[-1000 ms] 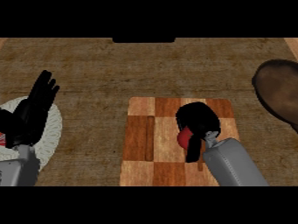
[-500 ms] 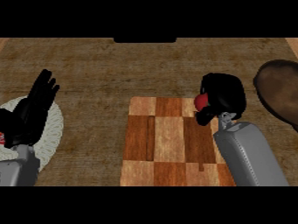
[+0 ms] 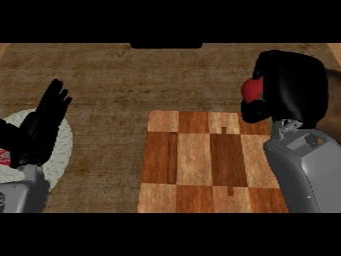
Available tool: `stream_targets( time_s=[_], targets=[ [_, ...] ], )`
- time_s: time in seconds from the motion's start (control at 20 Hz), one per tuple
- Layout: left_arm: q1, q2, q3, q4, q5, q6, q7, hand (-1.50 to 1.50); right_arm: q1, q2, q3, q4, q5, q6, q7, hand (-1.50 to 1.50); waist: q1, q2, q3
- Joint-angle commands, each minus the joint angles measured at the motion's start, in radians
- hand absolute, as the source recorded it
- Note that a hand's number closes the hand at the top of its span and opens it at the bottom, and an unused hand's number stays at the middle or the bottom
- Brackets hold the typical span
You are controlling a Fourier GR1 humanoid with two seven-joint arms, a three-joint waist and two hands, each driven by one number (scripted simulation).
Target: Pick the tomato from the cutting board and place it in the pan
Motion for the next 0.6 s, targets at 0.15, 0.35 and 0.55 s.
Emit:
stream_targets(
  time_s=[0.15, 0.35, 0.55],
  targets=[
    [-0.021, 0.007, 0.001, -0.035, -0.011, 0.008, 0.049, 0.00, -0.080, -0.067, -0.162, 0.020, -0.041, -0.028, -0.021, 1.50, 0.006, 0.003, 0.001],
    [-0.003, -0.003, 0.011, -0.031, -0.005, 0.009, 0.025, 0.00, -0.032, -0.175, -0.301, 0.087, -0.083, -0.136, -0.103, 1.50, 0.007, 0.004, 0.001],
    [-0.011, -0.020, -0.009, 0.002, -0.024, 0.010, 0.009, 0.00, 0.032, -0.234, -0.404, 0.048, -0.174, -0.176, -0.183, 1.50, -0.002, 0.002, 0.001]
  ],
)
